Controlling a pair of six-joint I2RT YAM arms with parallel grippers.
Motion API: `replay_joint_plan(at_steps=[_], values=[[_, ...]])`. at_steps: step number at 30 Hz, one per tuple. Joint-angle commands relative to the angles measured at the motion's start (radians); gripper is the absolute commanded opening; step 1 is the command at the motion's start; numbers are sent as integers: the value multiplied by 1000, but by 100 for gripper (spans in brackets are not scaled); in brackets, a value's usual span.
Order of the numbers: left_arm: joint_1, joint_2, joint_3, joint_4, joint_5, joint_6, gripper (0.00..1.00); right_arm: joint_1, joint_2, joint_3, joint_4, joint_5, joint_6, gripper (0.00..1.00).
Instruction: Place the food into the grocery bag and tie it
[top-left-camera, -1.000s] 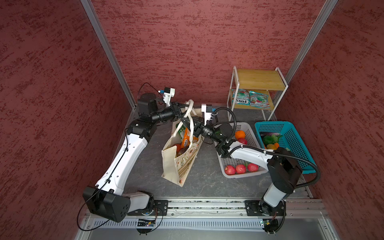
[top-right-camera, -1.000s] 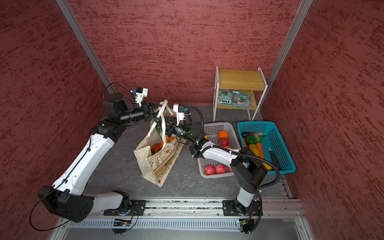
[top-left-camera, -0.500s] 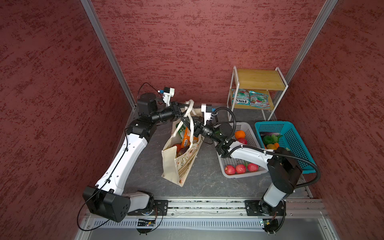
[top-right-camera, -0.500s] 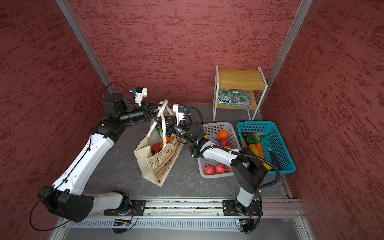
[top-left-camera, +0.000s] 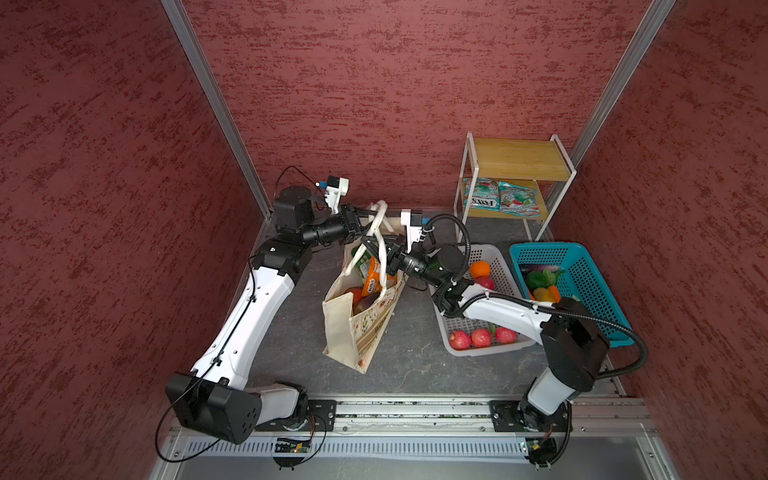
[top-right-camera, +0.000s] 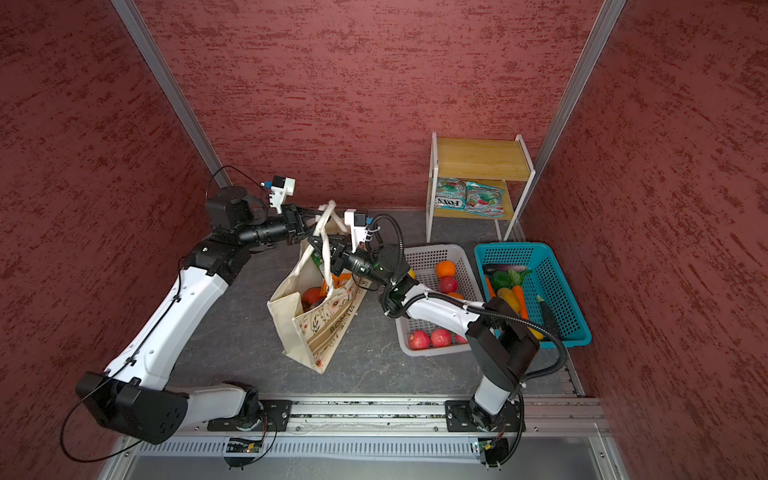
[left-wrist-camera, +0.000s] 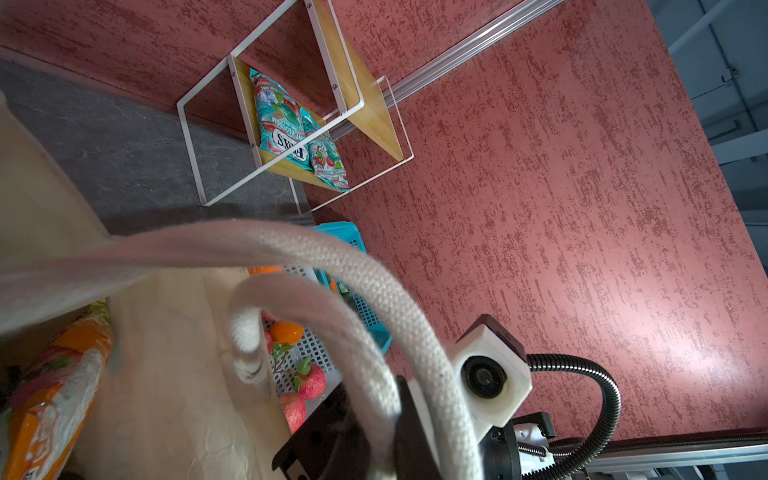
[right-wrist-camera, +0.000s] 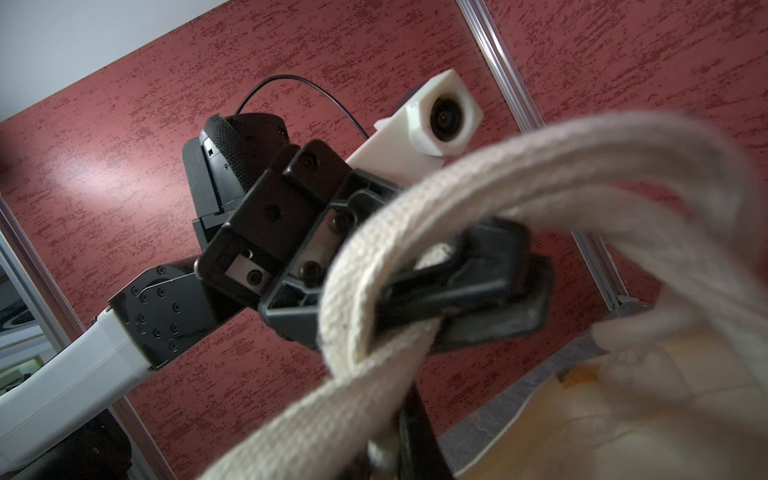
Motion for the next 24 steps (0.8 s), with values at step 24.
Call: replay_joint_plan(at_steps=[24], values=[[248,-196,-178,-76,144,33,0,-2,-267,-144,-373,276,-212,0]])
